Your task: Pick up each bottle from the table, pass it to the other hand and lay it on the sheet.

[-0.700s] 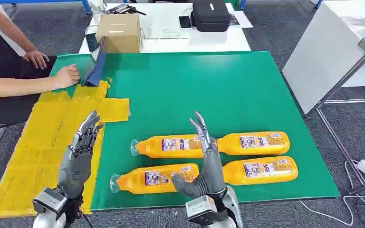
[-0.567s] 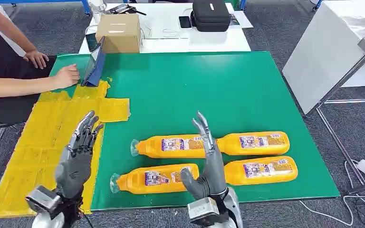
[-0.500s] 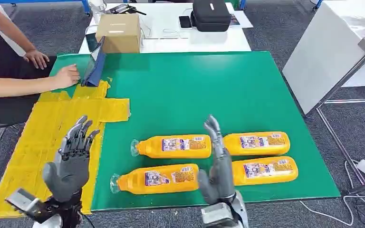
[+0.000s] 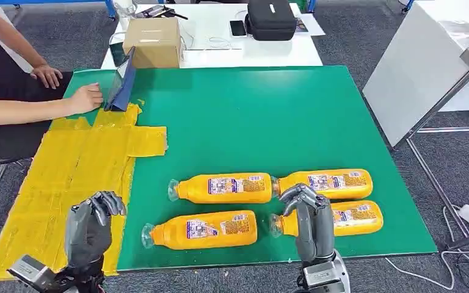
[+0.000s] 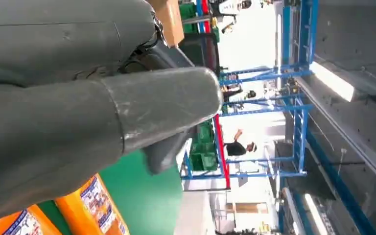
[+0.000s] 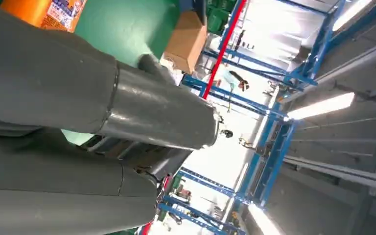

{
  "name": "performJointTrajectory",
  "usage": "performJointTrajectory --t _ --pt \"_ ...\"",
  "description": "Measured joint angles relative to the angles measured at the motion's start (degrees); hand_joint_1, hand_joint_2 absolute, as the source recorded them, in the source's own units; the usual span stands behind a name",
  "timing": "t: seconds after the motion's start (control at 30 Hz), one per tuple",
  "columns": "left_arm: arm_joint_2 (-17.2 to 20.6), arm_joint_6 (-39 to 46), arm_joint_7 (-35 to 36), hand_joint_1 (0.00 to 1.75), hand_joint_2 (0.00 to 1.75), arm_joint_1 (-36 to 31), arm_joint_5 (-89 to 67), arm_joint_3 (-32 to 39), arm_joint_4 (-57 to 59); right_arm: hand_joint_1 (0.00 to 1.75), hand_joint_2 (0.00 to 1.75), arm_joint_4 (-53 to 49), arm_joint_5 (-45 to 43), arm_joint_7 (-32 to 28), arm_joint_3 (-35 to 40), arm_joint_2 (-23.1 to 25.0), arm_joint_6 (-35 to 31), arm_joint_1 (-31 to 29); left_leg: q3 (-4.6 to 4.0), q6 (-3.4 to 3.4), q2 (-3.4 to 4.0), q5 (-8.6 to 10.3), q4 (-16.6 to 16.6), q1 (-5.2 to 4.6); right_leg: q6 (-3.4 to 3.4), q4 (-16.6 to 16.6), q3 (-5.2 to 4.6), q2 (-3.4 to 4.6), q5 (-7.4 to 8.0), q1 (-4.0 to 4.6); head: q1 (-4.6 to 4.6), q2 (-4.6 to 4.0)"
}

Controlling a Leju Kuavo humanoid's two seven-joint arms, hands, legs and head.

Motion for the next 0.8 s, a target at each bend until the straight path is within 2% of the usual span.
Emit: performJointTrajectory --t 0.07,0.1,0.23,0.3,0.4,0.57,0.8 --pt "-0.5 0.4 0.2 0.00 0.00 0.1 0.4 0.5 0.0 0.00 0.00 0.0 2.5 1.7 0.0 -0.1 -0.3 0.0 -0.01 0.00 0.00 0.00 0.0 0.00 0.00 0.0 0.00 0.00 0.00 0.00 0.02 0.00" --pt "-0.6 0.9 0.5 0.00 0.00 0.1 0.6 0.7 0.0 0.00 1.75 0.1 3.8 2.7 0.0 -0.2 -0.4 -0.1 -0.01 0.00 0.00 0.00 0.0 0.00 0.00 0.0 0.01 0.00 0.00 -0.01 -0.02 0.00" --pt "-1.2 1.9 1.7 0.00 0.00 0.0 1.1 1.9 0.2 0.00 1.75 2.7 12.3 11.1 1.3 -1.1 1.6 -2.0 -0.02 0.01 0.00 0.00 0.0 0.00 0.01 0.0 0.02 0.01 0.01 0.00 0.00 0.00" --pt "-1.4 1.8 2.1 0.00 0.00 -0.3 1.2 2.4 0.5 0.00 1.75 6.4 17.7 15.9 3.1 -1.5 2.9 -4.9 0.00 0.01 0.02 0.02 0.0 0.00 0.01 0.0 0.00 0.02 0.04 0.00 0.00 0.00" --pt "-1.7 1.1 2.5 0.00 0.00 -1.3 1.5 2.8 1.3 0.00 1.75 13.8 18.9 19.1 6.7 -1.8 6.0 -10.4 0.01 0.11 0.03 0.15 0.0 0.00 0.04 0.0 0.02 0.00 0.07 0.00 0.00 0.00" --pt "-1.9 0.8 3.2 0.00 0.00 -2.9 1.2 2.8 2.8 0.00 1.75 24.6 20.0 21.1 12.5 -1.7 7.9 -18.0 0.01 0.12 0.03 0.20 0.0 0.01 0.11 0.0 0.03 -0.01 0.15 0.00 0.02 0.00" --pt "-2.0 1.4 3.3 0.00 0.00 -3.6 1.2 2.9 4.2 0.00 1.75 31.5 23.2 22.4 20.0 -1.4 7.4 -21.6 -0.03 0.11 0.00 0.17 0.0 0.00 0.12 0.0 0.02 -0.01 0.11 0.00 0.00 0.00"
